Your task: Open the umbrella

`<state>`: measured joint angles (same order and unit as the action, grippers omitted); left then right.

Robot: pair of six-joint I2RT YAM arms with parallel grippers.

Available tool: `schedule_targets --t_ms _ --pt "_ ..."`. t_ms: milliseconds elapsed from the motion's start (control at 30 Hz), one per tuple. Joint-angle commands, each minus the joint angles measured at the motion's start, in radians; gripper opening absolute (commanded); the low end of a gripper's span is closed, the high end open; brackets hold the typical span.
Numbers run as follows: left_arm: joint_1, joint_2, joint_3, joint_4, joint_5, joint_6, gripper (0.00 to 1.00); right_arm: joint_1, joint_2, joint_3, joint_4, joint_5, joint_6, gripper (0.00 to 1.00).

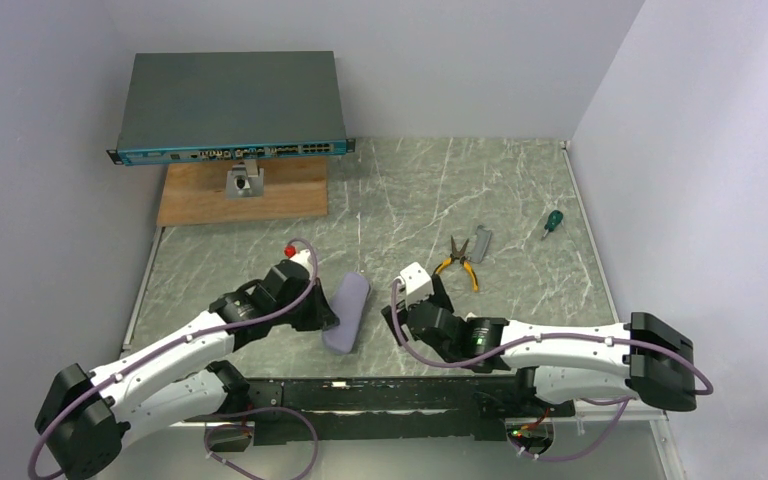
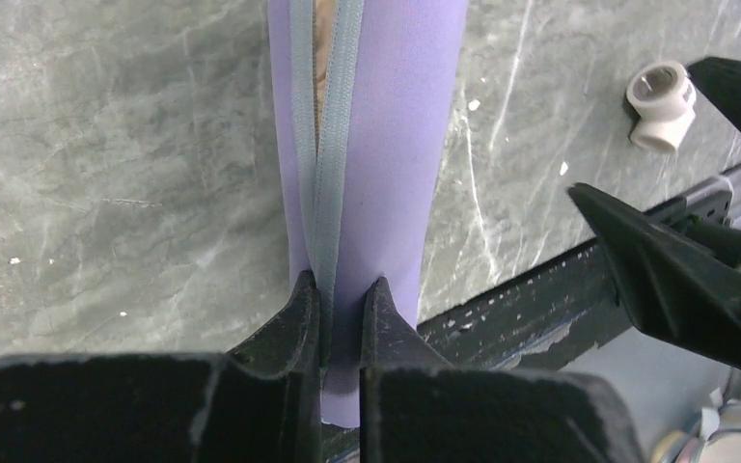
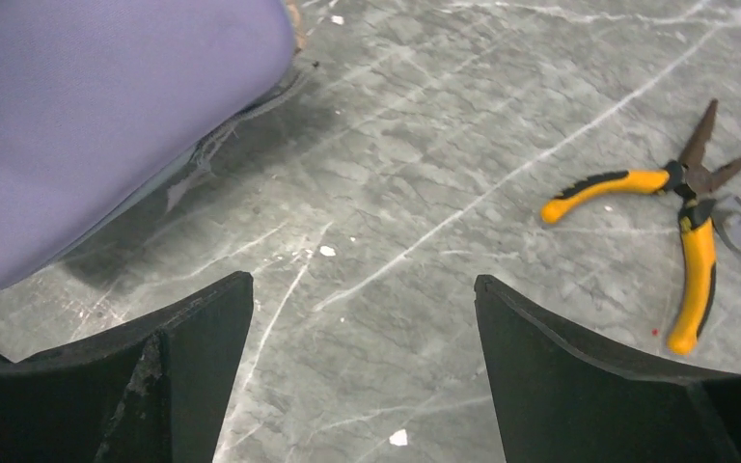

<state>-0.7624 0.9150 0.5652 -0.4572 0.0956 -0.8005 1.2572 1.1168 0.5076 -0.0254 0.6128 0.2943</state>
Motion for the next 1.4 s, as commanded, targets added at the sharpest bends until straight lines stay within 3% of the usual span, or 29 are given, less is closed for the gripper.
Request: schedule_targets --t_ms 0,200,233,267,300,333,367,433,567,1000,1200,1367 --pt "0.004 -0.012 -0.049 0.229 -0.063 -0.106 0.0 -0.002 -0.066 -0.004 -0.068 0.1 0.098 0.87" --pt "0.005 -0.034 -0.101 0.309 -0.153 -0.189 0.0 -0.005 -0.189 -0.042 -0.069 0.145 0.154 0.9" --pt "0.004 -0.037 -0.111 0.33 -0.165 -0.2 0.04 -0.007 -0.208 -0.048 -0.063 0.144 0.159 0.91" --pt "0.004 -0.034 -0.121 0.339 -0.174 -0.213 0.24 -0.008 -0.222 -0.053 -0.058 0.144 0.162 0.91" --pt "0.005 -0.028 -0.12 0.336 -0.185 -0.223 0.53 -0.009 -0.235 -0.057 -0.056 0.144 0.165 0.92" --pt "0.004 -0.02 -0.111 0.326 -0.193 -0.223 0.74 -0.011 -0.242 -0.058 -0.056 0.145 0.167 0.92" --pt "0.003 -0.013 -0.097 0.301 -0.201 -0.222 0.85 -0.011 -0.247 -0.058 -0.06 0.147 0.166 0.92" --pt "0.004 -0.01 -0.07 0.25 -0.216 -0.211 0.94 -0.011 -0.245 -0.049 -0.073 0.149 0.165 0.93" --pt "0.004 -0.063 -0.021 0.138 -0.246 -0.165 0.98 -0.012 -0.224 -0.027 -0.104 0.155 0.17 0.93" --pt "0.004 -0.277 0.314 -0.508 -0.398 0.081 0.95 -0.013 -0.071 0.151 -0.081 0.017 0.133 0.93" --pt "0.003 -0.452 0.26 -0.587 -0.477 0.127 0.95 -0.011 0.095 0.324 -0.103 -0.091 0.132 0.92" --pt "0.003 -0.642 0.205 -0.492 -0.461 0.19 0.94 -0.011 0.289 0.522 -0.164 -0.189 0.153 0.87"
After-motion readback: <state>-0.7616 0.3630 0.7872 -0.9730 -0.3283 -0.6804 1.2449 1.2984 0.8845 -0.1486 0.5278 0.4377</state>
